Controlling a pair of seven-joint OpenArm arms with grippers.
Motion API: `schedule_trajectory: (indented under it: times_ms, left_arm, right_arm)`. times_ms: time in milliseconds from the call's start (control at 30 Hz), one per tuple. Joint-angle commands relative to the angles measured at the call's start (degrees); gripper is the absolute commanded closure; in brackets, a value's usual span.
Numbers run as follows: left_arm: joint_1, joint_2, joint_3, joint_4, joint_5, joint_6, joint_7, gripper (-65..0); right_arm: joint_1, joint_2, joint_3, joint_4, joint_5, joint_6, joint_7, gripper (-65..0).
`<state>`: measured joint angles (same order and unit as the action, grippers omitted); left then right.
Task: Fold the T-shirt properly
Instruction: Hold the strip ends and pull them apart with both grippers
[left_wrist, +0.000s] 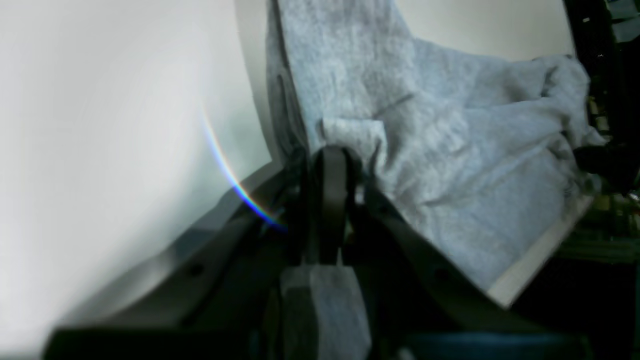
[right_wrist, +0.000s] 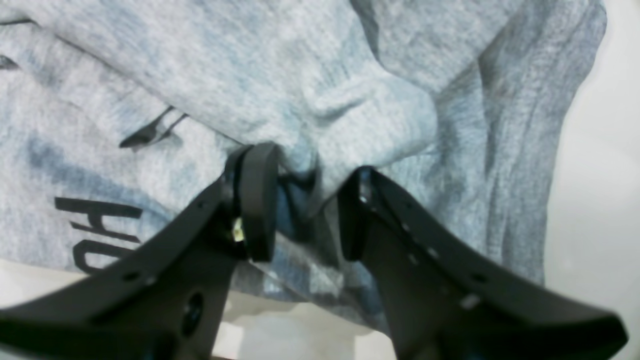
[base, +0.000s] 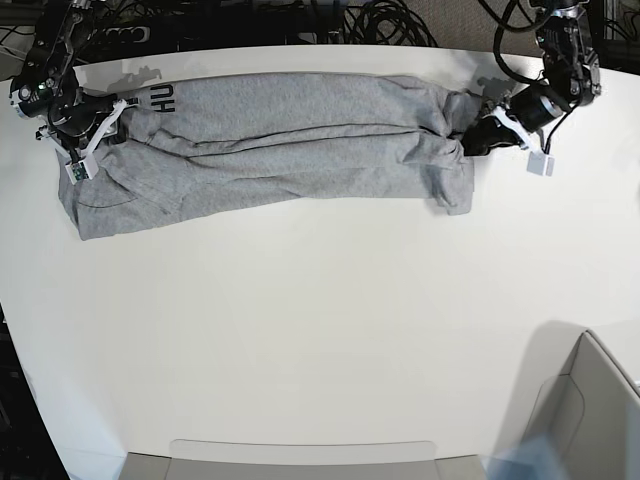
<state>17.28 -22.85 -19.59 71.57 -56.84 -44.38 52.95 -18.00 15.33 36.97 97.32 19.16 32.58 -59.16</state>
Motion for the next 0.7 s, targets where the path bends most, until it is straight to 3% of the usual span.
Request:
schedule_trajectory:
  times_ms: [0, 100, 467, 667]
  left_arm:
    - [1.5, -1.6, -3.2, -0.6, 7.8, 4.4, 4.2, 0.0]
    - [1.5, -2.3, -9.1, -0.7, 7.9, 4.4, 4.4, 0.0]
    - [1.2, -5.9, -16.8, -1.4, 8.0, 4.4, 4.4, 0.0]
    - [4.5, -6.2, -17.7, 12.8, 7.8, 4.4, 6.7, 0.0]
  right_arm:
    - [0.5, 0.9, 0.5, 0.8, 0.2, 0.4, 0.7, -20.6]
    - [0.5, 0.9, 0.6, 0.8, 0.2, 0.4, 0.7, -20.6]
    - [1.3, 0.7, 0.8, 1.3, 0.6, 0.4, 0.7, -20.6]
    - [1.3, -0.5, 0.8, 1.9, 0.5, 0.4, 0.7, -20.6]
